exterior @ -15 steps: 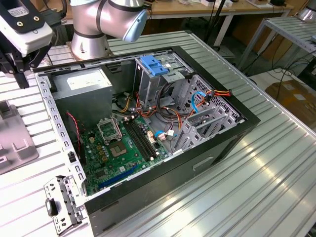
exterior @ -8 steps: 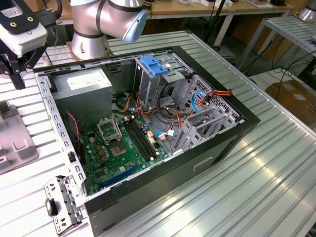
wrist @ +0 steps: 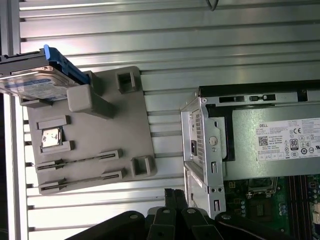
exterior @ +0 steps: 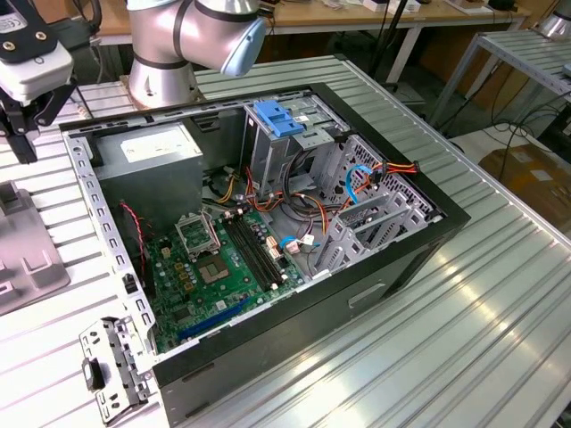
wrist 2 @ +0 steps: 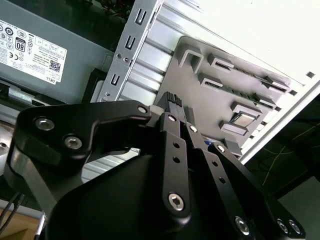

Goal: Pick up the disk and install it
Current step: 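Reach for the disk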

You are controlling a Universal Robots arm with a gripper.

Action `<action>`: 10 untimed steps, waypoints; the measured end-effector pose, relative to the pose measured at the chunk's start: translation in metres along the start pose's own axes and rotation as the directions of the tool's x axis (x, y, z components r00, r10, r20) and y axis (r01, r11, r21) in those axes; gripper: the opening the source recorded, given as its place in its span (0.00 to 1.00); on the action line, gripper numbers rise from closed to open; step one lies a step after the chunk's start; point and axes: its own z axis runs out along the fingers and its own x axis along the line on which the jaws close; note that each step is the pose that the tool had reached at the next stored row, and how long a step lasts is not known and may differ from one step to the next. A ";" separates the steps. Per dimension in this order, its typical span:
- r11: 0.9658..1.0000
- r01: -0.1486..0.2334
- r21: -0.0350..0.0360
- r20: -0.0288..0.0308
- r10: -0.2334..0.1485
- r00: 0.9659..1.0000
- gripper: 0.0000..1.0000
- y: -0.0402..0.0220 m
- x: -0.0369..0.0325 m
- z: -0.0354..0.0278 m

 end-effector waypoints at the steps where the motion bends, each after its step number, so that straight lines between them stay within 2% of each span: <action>1: 1.000 0.000 0.000 0.000 0.000 1.000 0.11 -0.0001 0.0009 0.0000; 10: 1.000 0.000 0.000 0.000 0.000 1.000 0.11 -0.0008 0.0106 0.0002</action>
